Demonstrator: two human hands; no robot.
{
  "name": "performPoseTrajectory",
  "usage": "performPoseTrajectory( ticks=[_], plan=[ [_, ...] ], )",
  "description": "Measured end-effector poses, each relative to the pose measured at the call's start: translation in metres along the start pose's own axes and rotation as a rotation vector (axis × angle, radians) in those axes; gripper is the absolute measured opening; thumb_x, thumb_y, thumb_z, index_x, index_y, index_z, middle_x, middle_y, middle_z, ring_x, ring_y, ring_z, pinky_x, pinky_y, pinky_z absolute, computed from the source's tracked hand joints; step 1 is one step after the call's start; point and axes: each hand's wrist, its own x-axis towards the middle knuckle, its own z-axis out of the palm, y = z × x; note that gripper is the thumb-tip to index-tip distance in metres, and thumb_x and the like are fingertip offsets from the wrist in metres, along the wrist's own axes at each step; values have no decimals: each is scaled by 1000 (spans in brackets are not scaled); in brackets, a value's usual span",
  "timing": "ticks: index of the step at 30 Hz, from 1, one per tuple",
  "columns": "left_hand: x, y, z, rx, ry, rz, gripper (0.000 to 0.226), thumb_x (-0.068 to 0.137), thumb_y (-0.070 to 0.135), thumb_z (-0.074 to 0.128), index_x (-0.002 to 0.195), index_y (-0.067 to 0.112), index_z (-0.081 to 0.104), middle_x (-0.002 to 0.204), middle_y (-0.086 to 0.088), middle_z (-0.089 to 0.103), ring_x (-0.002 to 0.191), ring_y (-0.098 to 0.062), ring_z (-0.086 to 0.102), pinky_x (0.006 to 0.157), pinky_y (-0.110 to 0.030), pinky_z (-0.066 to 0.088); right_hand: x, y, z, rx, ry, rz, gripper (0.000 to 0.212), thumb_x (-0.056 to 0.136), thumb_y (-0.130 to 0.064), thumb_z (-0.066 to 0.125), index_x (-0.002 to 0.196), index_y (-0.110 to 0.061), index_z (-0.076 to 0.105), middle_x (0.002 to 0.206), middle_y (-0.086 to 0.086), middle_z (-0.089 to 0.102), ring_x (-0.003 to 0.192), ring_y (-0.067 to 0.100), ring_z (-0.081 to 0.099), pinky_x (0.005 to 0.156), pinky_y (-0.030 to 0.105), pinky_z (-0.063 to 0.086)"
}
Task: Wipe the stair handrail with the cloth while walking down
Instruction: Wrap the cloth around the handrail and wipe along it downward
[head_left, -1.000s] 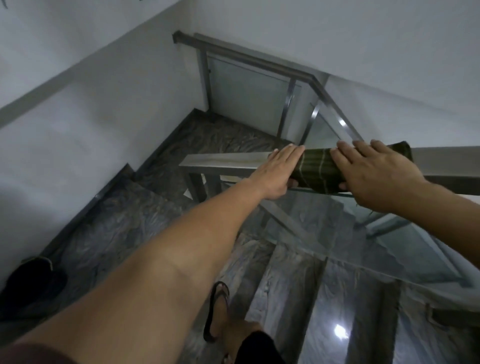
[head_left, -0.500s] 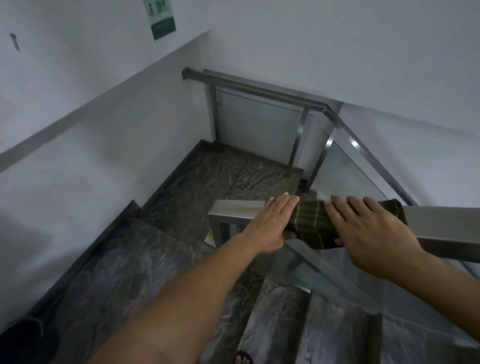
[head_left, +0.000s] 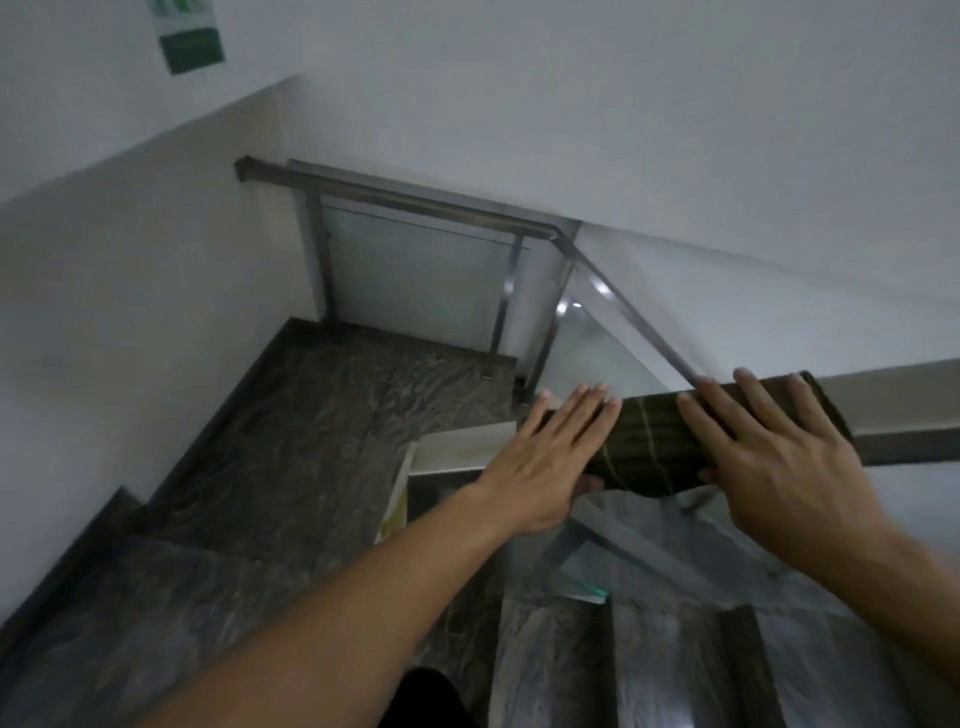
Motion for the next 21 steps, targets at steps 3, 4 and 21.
performPoseTrajectory(
  ticks=[3, 4, 21],
  plan=[
    [5, -11, 8, -28, 6, 66, 79, 95, 40, 43, 150, 16, -8, 162, -6, -5, 148, -18, -9, 121, -46, 0, -2, -9, 3, -50, -52, 83, 67, 80, -34, 34, 143, -10, 37, 148, 20, 41, 138, 44, 32, 111, 66, 19],
    [5, -12, 9, -44, 0, 79, 79, 95, 41, 43, 150, 17, -8, 162, -4, -5, 148, -17, -9, 121, -46, 2, -2, -11, 3, -60, -65, 103, 67, 80, -34, 37, 144, -10, 36, 149, 20, 39, 138, 44, 31, 111, 66, 20],
    [46, -59, 12, -209, -48, 619, 81, 94, 49, 37, 150, 16, -12, 160, -1, -18, 146, -10, -17, 121, -42, 1, 11, -39, 16, -15, 69, 485, 61, 94, -60, 14, 145, -32, 31, 155, 7, 28, 148, 29, 7, 115, 62, -1]
  ],
)
